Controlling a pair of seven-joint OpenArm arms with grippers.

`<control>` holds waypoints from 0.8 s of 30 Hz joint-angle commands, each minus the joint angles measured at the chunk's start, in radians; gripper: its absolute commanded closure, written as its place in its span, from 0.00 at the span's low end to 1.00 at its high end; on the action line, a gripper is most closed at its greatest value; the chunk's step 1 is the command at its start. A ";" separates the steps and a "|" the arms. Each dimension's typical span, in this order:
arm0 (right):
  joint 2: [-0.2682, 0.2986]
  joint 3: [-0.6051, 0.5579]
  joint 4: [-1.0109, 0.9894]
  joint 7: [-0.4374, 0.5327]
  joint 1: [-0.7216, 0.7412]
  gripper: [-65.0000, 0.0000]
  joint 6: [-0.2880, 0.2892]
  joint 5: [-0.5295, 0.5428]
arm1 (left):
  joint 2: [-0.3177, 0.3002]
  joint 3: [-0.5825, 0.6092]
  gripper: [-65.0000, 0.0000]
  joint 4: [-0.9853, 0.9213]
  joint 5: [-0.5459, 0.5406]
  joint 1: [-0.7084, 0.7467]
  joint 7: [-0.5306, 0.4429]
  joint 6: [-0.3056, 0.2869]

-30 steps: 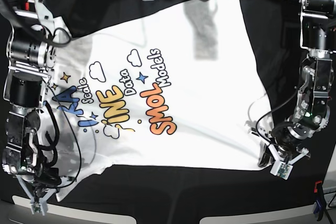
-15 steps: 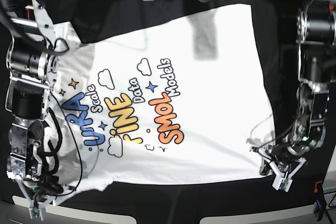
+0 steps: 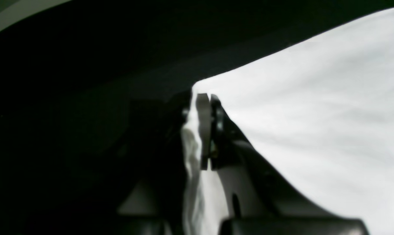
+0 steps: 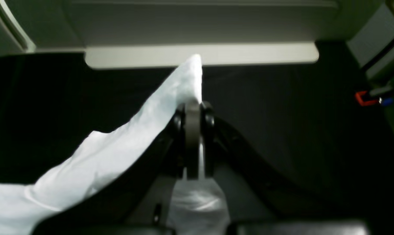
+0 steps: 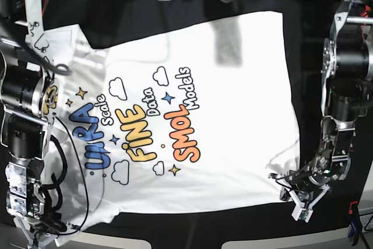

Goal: Layout the t-shirt on the table in an organized manner, then fold the t-shirt properly
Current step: 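Lift both hem corners and pull them apart to stretch the shirt, then lower the shirt flat onto the table and open both grippers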

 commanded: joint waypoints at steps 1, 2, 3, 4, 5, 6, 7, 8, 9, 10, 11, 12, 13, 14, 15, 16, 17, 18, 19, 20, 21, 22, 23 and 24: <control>0.010 0.002 0.014 0.043 0.045 1.00 -0.004 -0.003 | -0.009 -0.005 1.00 0.013 -0.008 -0.044 -0.035 0.003; 0.009 0.002 0.014 0.058 0.045 1.00 -0.004 -0.016 | -0.008 -0.005 1.00 0.013 -0.008 -0.044 -0.035 0.003; 0.009 0.002 0.014 0.081 0.045 1.00 -0.004 -0.032 | -0.008 -0.005 1.00 0.013 -0.009 -0.044 -0.035 0.002; 0.010 0.002 0.014 0.108 0.045 1.00 -0.004 -0.046 | -0.008 -0.005 1.00 0.013 -0.009 -0.044 -0.035 0.002; 0.010 0.002 0.014 0.128 0.045 0.99 -0.004 -0.052 | -0.008 -0.005 1.00 0.013 -0.009 -0.044 -0.035 0.002; 0.009 0.002 0.014 0.144 0.045 0.87 -0.004 -0.053 | -0.008 -0.005 1.00 0.013 -0.009 -0.044 -0.035 0.002; 0.009 0.002 0.014 0.155 0.045 0.75 -0.004 -0.053 | -0.008 -0.005 1.00 0.013 -0.009 -0.044 -0.036 0.003; 0.009 0.002 0.014 0.160 0.045 0.65 -0.004 -0.053 | -0.008 -0.005 1.00 0.013 -0.009 -0.044 -0.038 0.003; 0.009 0.002 0.014 0.161 0.045 0.57 -0.004 -0.053 | -0.008 -0.005 1.00 0.013 -0.009 -0.044 -0.043 0.002; 0.009 0.002 0.014 0.161 0.045 0.52 -0.004 -0.053 | -0.008 -0.005 1.00 0.013 -0.009 -0.044 -0.043 0.002; 0.009 0.002 0.014 0.161 0.045 0.50 -0.004 -0.053 | -0.008 -0.005 1.00 0.013 -0.009 -0.044 -0.043 0.002; 0.009 0.002 0.014 0.161 0.045 0.50 -0.004 -0.053 | -0.008 -0.005 1.00 0.013 -0.009 -0.044 -0.043 0.002; 0.009 0.002 0.014 0.160 0.045 0.50 -0.004 -0.053 | -0.008 -0.005 1.00 0.013 -0.009 -0.044 -0.043 0.002; 0.009 0.002 0.014 0.159 0.045 0.50 -0.004 -0.053 | -0.008 -0.005 1.00 0.013 -0.009 -0.044 -0.043 0.002; 0.009 0.002 0.014 0.158 0.045 0.50 -0.004 -0.053 | -0.008 -0.005 1.00 0.013 -0.009 -0.044 -0.043 0.002; 0.009 0.002 0.014 0.153 0.045 0.50 -0.004 -0.053 | -0.008 -0.005 1.00 0.013 -0.009 -0.044 -0.043 0.002; 0.009 0.002 0.014 0.151 0.045 0.50 -0.004 -0.053 | -0.008 -0.005 1.00 0.013 -0.009 -0.044 -0.043 0.002; 0.009 0.002 0.014 0.147 0.045 0.50 -0.004 -0.052 | -0.008 -0.005 1.00 0.013 -0.009 -0.044 -0.043 0.003; 0.009 0.002 0.014 0.140 0.045 0.50 -0.004 -0.052 | -0.008 -0.005 1.00 0.013 -0.009 -0.044 -0.043 0.002; 0.009 0.002 0.014 0.131 0.045 0.50 -0.004 -0.052 | -0.008 -0.005 1.00 0.013 -0.009 -0.044 -0.045 0.003; 0.009 0.002 0.014 0.124 0.045 0.50 -0.004 -0.052 | -0.009 -0.005 1.00 0.013 -0.009 -0.044 -0.050 0.003; 0.009 0.002 0.014 0.118 0.045 0.50 -0.004 -0.049 | -0.009 -0.005 1.00 0.013 -0.009 -0.044 -0.051 0.003; 0.009 0.002 0.014 0.112 0.045 0.50 -0.005 -0.048 | -0.009 -0.005 1.00 0.013 -0.009 -0.044 -0.051 0.003; 0.009 0.002 0.014 0.103 0.045 0.50 -0.004 -0.042 | -0.009 -0.005 1.00 0.013 -0.008 -0.045 -0.055 0.005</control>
